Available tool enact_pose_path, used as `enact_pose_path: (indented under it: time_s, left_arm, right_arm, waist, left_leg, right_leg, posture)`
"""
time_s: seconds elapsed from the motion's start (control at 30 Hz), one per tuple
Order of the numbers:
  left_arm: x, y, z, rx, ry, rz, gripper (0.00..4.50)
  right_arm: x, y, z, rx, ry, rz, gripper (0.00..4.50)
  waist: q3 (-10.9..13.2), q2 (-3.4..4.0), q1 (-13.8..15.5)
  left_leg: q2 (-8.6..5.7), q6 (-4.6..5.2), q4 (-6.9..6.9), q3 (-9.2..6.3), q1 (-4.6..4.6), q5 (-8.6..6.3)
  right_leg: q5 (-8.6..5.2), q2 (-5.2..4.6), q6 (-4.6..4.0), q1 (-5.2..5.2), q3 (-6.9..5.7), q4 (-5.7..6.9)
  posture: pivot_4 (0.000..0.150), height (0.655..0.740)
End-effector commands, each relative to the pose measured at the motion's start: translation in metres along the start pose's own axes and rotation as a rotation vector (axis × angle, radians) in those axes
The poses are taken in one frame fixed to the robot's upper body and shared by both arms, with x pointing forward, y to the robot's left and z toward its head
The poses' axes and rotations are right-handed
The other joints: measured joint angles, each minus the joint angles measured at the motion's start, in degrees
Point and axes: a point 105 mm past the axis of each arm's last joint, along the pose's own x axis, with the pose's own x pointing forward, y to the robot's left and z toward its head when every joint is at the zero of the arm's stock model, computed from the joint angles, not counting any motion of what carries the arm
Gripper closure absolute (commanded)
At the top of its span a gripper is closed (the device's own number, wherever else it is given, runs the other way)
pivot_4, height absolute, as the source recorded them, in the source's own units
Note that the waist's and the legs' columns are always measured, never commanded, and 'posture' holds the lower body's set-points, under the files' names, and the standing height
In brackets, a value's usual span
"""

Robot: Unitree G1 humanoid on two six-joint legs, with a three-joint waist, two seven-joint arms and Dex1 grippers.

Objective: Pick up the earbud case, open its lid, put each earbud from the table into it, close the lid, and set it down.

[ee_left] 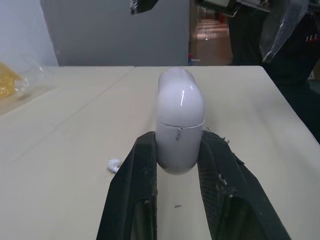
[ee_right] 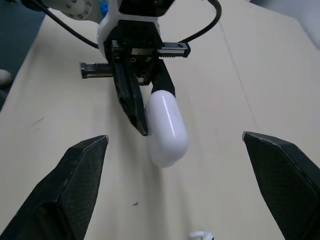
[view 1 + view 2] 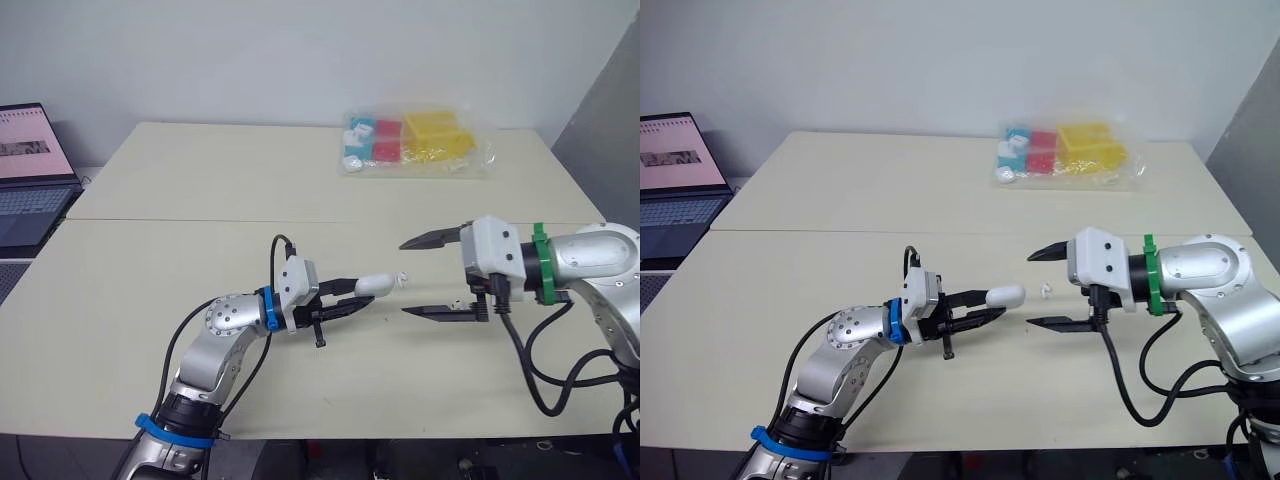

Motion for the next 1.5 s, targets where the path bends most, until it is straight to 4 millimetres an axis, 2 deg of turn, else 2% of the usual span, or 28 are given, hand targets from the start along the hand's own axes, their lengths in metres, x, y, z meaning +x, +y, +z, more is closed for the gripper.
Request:
enact_pose_path:
  time_s: [0.03, 0.4, 0.7, 1.13, 1.23, 1.37, 1.4, 1.43, 1.47, 1.5]
  left_arm:
    - [0.004, 0.001, 0.008, 0.051, -0.024, -0.012, 3.75]
    - [0.003, -0.004, 0.005, 0.068, -0.013, -0.027, 3.75]
    - [0.001, -0.008, -0.001, 0.095, 0.013, -0.05, 3.75]
    - [-0.001, -0.003, -0.006, 0.099, 0.027, -0.031, 3.75]
    - [-0.003, 0.004, -0.008, 0.065, 0.024, 0.019, 3.75]
    - [-0.007, 0.01, -0.009, 0.047, 0.025, 0.064, 3.75]
    - [-0.008, 0.011, -0.009, 0.046, 0.028, 0.073, 3.75]
    - [-0.01, 0.012, -0.01, 0.046, 0.031, 0.085, 3.75]
    - [-0.011, 0.012, -0.011, 0.045, 0.033, 0.095, 3.75]
    - [-0.013, 0.012, -0.011, 0.041, 0.034, 0.105, 3.75]
  right_arm:
    - [0.01, -0.006, 0.006, -0.06, -0.002, -0.027, 0.0]
    - [0.022, -0.021, -0.006, -0.043, 0.039, -0.07, 0.0]
    - [0.016, -0.03, 0.002, -0.042, 0.025, -0.087, 0.0]
    - [0.011, -0.017, 0.007, 0.025, 0.009, -0.009, 0.0]
    - [0.0, -0.009, 0.005, 0.083, 0.02, 0.037, 0.0]
    - [-0.012, -0.011, 0.002, 0.139, 0.035, -0.002, 0.0]
    - [-0.017, -0.012, -0.001, 0.164, 0.046, -0.024, 0.0]
    - [-0.027, -0.013, -0.014, 0.214, 0.085, -0.078, 0.0]
    - [-0.038, -0.01, -0.032, 0.29, 0.137, -0.159, 0.0]
    - [-0.05, -0.008, -0.061, 0.372, 0.255, -0.286, 0.0]
  waist:
    - [0.0, 0.0, 0.0]
    - [0.0, 0.0, 0.0]
    - [0.0, 0.0, 0.0]
    - [0.0, 0.0, 0.0]
    - [0.0, 0.0, 0.1]
    - [0.0, 0.0, 0.1]
    - [0.0, 0.0, 0.1]
    - [0.0, 0.0, 0.1]
    - [0.0, 0.0, 0.0]
    - [0.0, 0.0, 0.1]
  left_leg:
    - [0.0, 0.0, -0.01, 0.01, -0.01, 0.0]
    - [0.02, 0.01, -0.08, -0.01, -0.12, 0.0]
    - [0.03, 0.01, -0.09, -0.01, -0.13, -0.01]
    - [0.05, 0.01, -0.11, -0.01, -0.13, -0.01]
    - [0.05, 0.01, -0.11, -0.02, -0.14, -0.01]
    - [0.04, 0.01, -0.11, -0.03, -0.15, -0.01]
    - [0.04, 0.01, -0.11, -0.04, -0.15, -0.01]
    - [0.04, 0.01, -0.12, -0.03, -0.15, -0.01]
    - [0.04, 0.01, -0.13, -0.03, -0.15, -0.01]
    - [0.05, 0.01, -0.14, -0.02, -0.15, -0.01]
  right_leg:
    - [0.0, 0.01, 0.0, -0.02, 0.0, 0.0]
    - [-0.08, 0.02, -0.09, -0.06, -0.03, -0.06]
    - [-0.09, 0.03, -0.11, -0.06, -0.04, -0.07]
    - [-0.09, 0.03, -0.12, -0.07, -0.08, -0.08]
    - [-0.09, 0.02, -0.11, -0.07, -0.07, -0.09]
    - [-0.09, 0.0, -0.11, -0.07, -0.07, -0.14]
    - [-0.09, 0.0, -0.11, -0.07, -0.08, -0.14]
    - [-0.09, 0.0, -0.11, -0.06, -0.08, -0.15]
    - [-0.09, 0.0, -0.11, -0.05, -0.1, -0.15]
    - [-0.09, 0.0, -0.11, -0.08, -0.08, -0.15]
  posture:
    - [0.15, 0.7354]
    - [0.15, 0.7354]
    - [0.15, 0.7354]
    - [0.15, 0.7354]
    - [0.15, 0.7354]
    - [0.15, 0.7354]
    - [0.15, 0.7354]
    - [0.15, 0.7354]
    - [0.15, 0.7354]
    - [0.15, 0.7354]
